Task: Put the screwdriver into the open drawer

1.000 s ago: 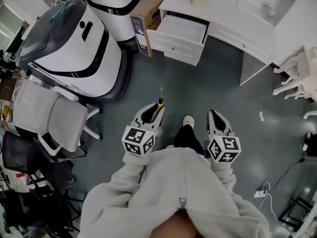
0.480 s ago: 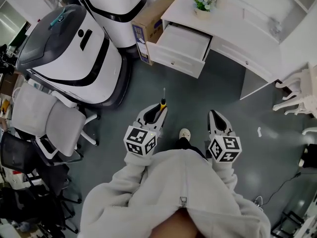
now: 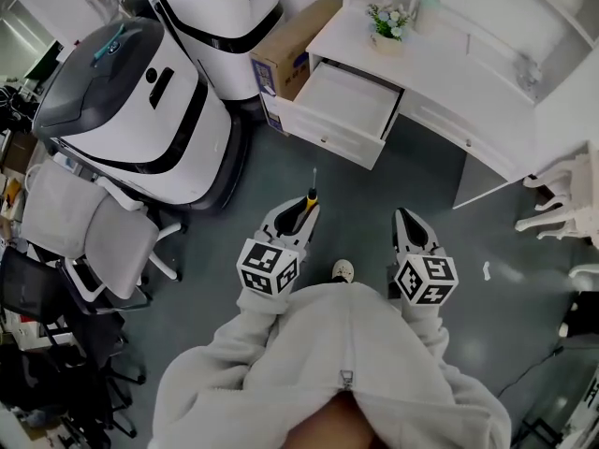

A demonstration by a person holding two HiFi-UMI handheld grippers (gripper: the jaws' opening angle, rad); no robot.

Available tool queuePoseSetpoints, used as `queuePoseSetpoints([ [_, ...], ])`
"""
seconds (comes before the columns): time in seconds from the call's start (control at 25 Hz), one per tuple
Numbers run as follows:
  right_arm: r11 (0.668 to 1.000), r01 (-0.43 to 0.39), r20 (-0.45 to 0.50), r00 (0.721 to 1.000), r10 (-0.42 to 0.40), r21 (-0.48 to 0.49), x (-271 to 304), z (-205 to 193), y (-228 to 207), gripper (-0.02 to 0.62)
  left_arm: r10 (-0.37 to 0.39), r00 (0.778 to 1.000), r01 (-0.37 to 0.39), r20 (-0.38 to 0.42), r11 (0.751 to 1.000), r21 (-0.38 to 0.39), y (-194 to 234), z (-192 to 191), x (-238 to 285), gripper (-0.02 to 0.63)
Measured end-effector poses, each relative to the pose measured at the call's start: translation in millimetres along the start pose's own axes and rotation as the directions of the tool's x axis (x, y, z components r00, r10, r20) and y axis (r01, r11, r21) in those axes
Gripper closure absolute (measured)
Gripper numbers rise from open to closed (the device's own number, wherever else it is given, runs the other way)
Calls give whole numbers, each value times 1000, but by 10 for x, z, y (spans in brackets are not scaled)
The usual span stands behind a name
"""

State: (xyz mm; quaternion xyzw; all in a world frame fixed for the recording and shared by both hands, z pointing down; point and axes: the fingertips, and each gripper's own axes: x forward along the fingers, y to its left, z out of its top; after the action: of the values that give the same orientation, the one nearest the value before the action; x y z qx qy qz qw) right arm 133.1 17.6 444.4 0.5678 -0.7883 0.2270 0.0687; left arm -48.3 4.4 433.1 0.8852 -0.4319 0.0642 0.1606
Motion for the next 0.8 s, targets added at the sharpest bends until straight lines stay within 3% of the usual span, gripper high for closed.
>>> queuePoseSetpoints([
  [0.52, 999, -37, 7, 999, 37, -30, 283, 237, -434, 563, 72, 996, -72, 47, 997, -14, 63, 119, 428, 518],
  [0.8, 996, -87, -24, 996, 87, -27, 348, 165, -399, 563, 133, 990, -130, 49, 990, -57, 67, 47, 323, 518],
])
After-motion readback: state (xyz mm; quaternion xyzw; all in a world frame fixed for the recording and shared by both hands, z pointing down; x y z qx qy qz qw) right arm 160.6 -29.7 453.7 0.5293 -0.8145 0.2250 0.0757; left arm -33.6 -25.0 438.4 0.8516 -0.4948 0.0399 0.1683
